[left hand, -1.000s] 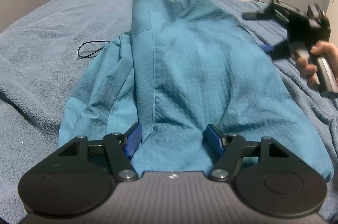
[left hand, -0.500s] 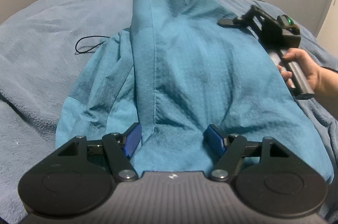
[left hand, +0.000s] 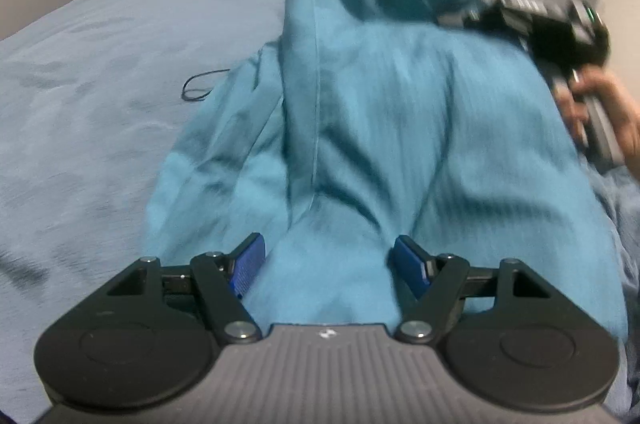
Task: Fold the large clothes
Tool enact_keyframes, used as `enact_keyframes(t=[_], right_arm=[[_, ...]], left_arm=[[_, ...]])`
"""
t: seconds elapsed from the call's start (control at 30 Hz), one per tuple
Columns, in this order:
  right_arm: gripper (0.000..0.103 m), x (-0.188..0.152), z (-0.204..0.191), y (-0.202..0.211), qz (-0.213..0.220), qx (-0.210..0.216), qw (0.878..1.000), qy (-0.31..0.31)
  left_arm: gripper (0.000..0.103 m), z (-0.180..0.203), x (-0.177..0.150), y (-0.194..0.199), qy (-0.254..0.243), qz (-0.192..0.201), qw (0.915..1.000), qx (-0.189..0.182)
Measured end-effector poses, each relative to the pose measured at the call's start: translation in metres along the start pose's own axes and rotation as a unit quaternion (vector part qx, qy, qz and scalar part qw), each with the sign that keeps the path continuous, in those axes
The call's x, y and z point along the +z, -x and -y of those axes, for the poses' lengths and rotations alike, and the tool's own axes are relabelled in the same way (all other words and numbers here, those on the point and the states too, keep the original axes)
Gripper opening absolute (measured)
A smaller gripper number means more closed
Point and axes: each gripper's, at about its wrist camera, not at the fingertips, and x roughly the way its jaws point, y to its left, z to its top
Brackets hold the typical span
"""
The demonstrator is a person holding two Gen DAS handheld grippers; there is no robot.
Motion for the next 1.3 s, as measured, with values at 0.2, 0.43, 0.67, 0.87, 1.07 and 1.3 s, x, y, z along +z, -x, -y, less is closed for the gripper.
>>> enact_keyframes(t=[0.2,0.43,0.67,0.87,1.07,1.3], right_arm=[[0.073,0.062,0.004,0.019,0.016,-0.105,0.994,0.033],[0.099,0.035,0.015,0.017,0.054,-0.245,0.968,0.028],[0.099,-0.056,-0.051,0.083,0.113,-0.242,0.951,0.154],[0.099,-0.168,-0.080,0.166,0.074,-0.271,0.924,0.259],[0.100,-0.242,-0.103,0.179,0.001,-0.308,0.898,0.314],[0.093,-0.272,-0.096,0.134,0.003,-0.370,0.861,0.349]], left_arm=[[0.072,0.026,-0.002,-0.016,-0.042,0.016,0.9990,-0.004],[0.075,0.023,0.000,-0.014,-0.065,0.044,0.9968,-0.009],[0.075,0.002,0.000,-0.006,-0.008,0.047,0.9982,-0.035],[0.075,0.002,-0.002,-0.011,-0.012,0.046,0.9987,-0.021],[0.075,0.005,-0.006,-0.012,-0.018,0.055,0.9983,-0.014],[0.075,0.003,-0.011,-0.011,-0.013,0.066,0.9976,-0.017]])
